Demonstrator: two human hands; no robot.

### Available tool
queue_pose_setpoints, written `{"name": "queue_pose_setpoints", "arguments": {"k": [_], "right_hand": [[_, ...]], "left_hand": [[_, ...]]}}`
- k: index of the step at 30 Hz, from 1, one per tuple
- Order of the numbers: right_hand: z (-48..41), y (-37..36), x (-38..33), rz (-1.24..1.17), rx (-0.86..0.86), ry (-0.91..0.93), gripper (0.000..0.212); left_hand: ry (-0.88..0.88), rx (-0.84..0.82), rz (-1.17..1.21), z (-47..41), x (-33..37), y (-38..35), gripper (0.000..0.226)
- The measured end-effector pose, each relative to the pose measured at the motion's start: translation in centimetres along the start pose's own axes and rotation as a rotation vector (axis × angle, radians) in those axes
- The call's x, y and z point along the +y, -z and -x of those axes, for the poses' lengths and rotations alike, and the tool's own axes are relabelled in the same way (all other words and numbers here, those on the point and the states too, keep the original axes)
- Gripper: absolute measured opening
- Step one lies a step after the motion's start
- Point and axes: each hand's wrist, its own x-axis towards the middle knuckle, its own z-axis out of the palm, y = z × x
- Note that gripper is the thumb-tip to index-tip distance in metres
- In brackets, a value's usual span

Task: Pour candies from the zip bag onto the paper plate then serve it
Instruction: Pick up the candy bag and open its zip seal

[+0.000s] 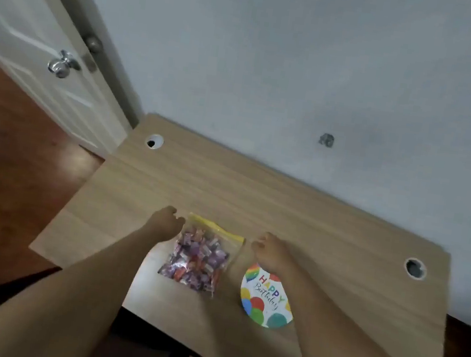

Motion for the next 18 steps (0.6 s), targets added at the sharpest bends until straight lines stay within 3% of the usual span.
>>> {"name": "queue_pose_setpoints", "arguments": {"k": [5,9,13,15,18], "right_hand": [[-1.2,-4.4,0.6,-0.119,-0.09,-0.026,0.041],[-1.7,-5.7,0.7,-0.171,-0.172,-0.041,0.058],[-1.6,-5.0,0.5,-0.095,-0.115,-0.009,0.068],[-1.5,-4.3,0.4,-0.041,-0.053,0.055,0.066],[-1.1,-3.3,0.1,0.042,-0.026,0.179,0.061]], "left_hand": [[0.133,0.038,0.081,0.4,-1.9,-3.9,0.063],[0.133,0.067,0.168,0.7,-1.6,-5.0,0.05],[0.01,0.004,0.2,0.5,-2.3,-5.9,0.036],[-0.068,-0.005,0.237,1.3,-2.1,-5.8,0.018],[-0.224,0.005,0.244,2.7,-1.9,-5.2,0.011]]}}
